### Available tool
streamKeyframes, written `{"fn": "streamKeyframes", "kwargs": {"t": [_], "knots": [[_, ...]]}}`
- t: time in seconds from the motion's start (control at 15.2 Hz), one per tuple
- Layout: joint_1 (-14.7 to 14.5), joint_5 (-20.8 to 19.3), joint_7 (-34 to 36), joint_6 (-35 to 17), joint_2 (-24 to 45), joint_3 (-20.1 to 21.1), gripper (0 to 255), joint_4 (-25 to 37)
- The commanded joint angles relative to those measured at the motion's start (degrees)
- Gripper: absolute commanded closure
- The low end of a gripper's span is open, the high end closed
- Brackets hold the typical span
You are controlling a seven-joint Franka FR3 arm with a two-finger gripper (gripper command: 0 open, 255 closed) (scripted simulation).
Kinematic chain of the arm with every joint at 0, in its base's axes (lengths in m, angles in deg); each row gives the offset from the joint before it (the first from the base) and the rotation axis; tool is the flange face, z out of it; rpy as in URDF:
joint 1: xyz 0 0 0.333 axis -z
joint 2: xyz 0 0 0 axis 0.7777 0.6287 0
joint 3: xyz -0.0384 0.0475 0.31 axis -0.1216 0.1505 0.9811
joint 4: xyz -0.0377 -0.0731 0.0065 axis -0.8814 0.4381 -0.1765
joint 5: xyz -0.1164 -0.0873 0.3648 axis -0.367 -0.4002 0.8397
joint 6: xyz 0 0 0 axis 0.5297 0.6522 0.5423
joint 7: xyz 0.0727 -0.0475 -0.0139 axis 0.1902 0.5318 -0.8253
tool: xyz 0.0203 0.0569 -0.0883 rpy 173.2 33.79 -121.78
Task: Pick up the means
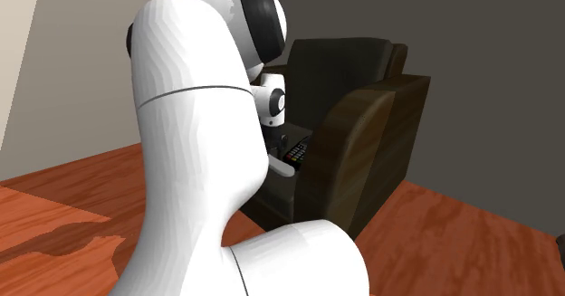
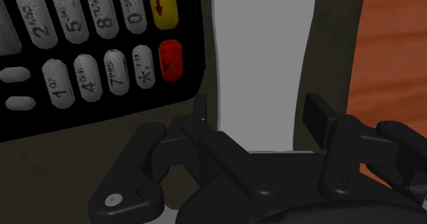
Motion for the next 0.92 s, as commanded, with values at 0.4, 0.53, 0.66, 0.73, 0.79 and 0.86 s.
{"fn": "streamKeyframes", "kwargs": {"t": [0.4, 0.53, 0.66, 0.73, 0.79, 0.86], "knots": [[-1.1, -2.4, 1.6, 4.4, -3.6, -1.6, 255, 1.2], [-1.3, -3.0, 2.0, 5.5, -4.4, -2.0, 255, 1.6], [-1.5, -3.5, 2.3, 6.6, -5.2, -2.3, 255, 2.1], [-1.6, -3.8, 2.5, 7.2, -5.5, -2.5, 255, 2.3], [-1.7, -3.8, 2.5, 7.3, -5.6, -2.5, 255, 2.3], [-1.7, -3.8, 2.5, 7.3, -5.6, -2.5, 255, 2.3]]}}
